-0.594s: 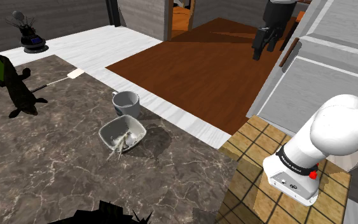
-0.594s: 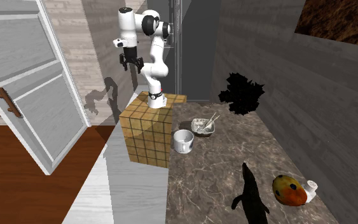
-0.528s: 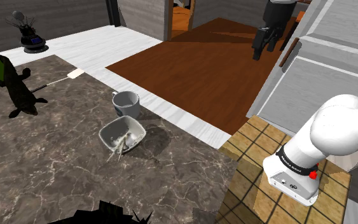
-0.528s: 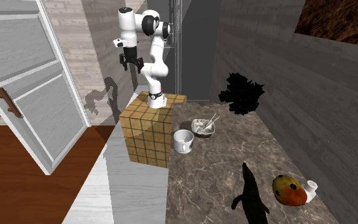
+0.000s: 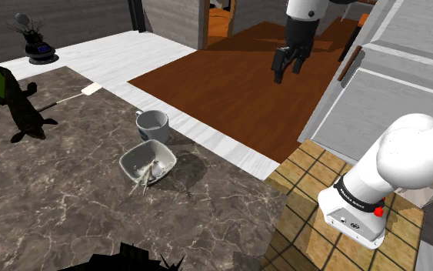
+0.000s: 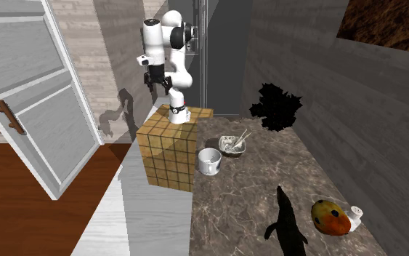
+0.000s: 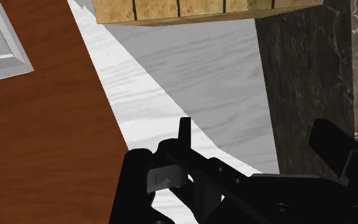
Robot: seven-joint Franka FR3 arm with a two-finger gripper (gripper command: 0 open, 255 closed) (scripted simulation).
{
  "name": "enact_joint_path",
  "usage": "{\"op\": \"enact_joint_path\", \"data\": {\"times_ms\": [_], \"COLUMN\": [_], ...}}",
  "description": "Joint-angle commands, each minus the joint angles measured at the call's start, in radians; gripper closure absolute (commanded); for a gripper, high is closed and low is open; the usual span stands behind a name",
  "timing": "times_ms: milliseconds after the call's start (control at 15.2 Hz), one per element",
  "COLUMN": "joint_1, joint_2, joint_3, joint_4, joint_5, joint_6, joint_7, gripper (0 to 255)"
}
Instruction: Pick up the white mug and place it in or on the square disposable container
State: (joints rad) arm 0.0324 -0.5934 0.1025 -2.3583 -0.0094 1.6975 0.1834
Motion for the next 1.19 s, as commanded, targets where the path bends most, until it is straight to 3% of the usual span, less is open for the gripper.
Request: {"op": "enact_joint_path", "data": {"times_ms": [0, 594, 1122], "joint_1": [0.008, 0.043, 0.073], "joint_2": [0.048, 0.311, 0.579], "joint_3": [0.020, 0.122, 0.194], "joint_4": [-0.003, 0.094, 0.265], "joint_5": [0.016, 0.050, 0.008], "joint_6": [0.060, 0.265, 0.395], "joint_7": [0.027, 0.163, 0.294], "gripper": [0, 0, 0]}}
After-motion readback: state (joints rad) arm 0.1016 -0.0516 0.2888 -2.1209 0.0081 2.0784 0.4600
